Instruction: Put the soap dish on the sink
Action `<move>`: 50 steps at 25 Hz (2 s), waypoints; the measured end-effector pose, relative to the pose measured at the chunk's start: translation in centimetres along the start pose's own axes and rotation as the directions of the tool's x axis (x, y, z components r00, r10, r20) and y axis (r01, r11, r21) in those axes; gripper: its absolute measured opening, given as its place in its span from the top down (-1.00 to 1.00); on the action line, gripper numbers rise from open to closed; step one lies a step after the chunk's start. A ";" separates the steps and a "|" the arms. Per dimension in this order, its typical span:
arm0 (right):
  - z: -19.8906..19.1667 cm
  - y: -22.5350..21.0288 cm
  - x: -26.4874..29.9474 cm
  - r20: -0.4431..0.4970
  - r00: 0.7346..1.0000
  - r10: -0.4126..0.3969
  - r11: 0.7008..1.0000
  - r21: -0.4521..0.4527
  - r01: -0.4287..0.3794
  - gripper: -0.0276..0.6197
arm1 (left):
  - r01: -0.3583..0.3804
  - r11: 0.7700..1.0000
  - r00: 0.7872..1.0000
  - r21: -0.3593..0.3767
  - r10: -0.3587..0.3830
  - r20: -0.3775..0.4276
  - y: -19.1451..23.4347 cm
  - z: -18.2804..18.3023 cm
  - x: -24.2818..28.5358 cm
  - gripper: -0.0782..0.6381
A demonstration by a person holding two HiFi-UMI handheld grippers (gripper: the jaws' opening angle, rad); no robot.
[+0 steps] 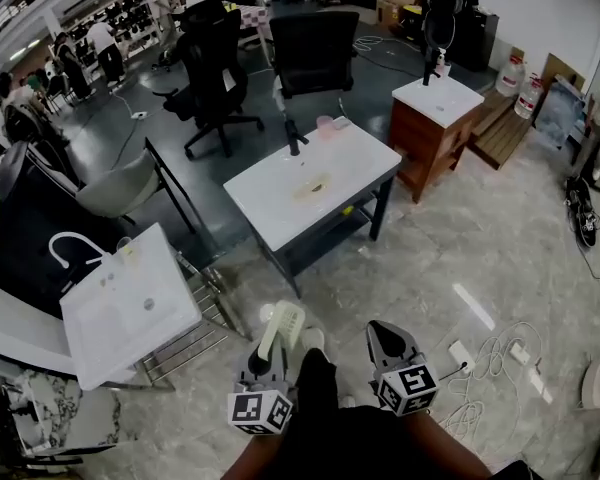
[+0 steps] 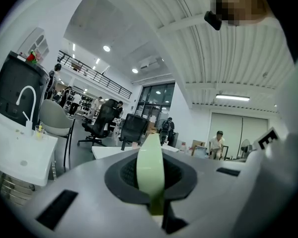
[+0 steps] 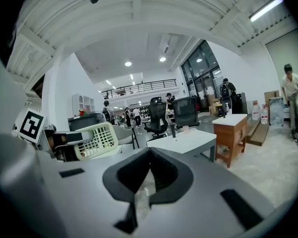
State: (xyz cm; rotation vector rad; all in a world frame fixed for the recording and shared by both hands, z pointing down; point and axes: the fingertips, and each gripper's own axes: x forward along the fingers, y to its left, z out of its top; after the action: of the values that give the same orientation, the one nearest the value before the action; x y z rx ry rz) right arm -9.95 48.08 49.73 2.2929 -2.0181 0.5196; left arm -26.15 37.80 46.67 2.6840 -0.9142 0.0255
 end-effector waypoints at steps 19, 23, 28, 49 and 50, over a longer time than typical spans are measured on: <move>8.6 -7.1 21.5 -0.055 0.998 -0.025 0.997 -0.081 0.020 0.92 | 0.008 0.997 1.000 -0.072 -0.008 0.010 10.7 4.7 21.8 0.72; 9.9 -7.5 26.4 -0.080 0.997 -0.014 0.996 -0.093 0.006 0.92 | 0.009 0.996 1.000 -0.084 -0.009 0.001 13.5 5.4 25.3 0.72; 10.9 -8.6 32.0 -0.117 0.993 -0.021 0.993 -0.114 0.007 0.92 | -0.010 0.995 1.000 -0.100 0.008 -0.012 18.1 5.9 29.5 0.72; 12.8 -11.2 44.1 -0.144 0.988 0.055 0.991 -0.112 -0.072 0.92 | -0.111 0.981 0.993 -0.160 0.106 -0.043 26.2 5.9 37.9 0.72; 12.9 -11.3 44.8 -0.145 0.986 0.077 0.989 -0.113 -0.094 0.92 | -0.125 0.979 0.992 -0.159 0.121 -0.037 26.5 6.2 38.2 0.72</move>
State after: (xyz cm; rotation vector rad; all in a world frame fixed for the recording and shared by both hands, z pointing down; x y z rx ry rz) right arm 8.14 3.67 52.01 2.0491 -2.0290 0.5328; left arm -12.12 -6.58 52.49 2.4701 -1.0265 0.0146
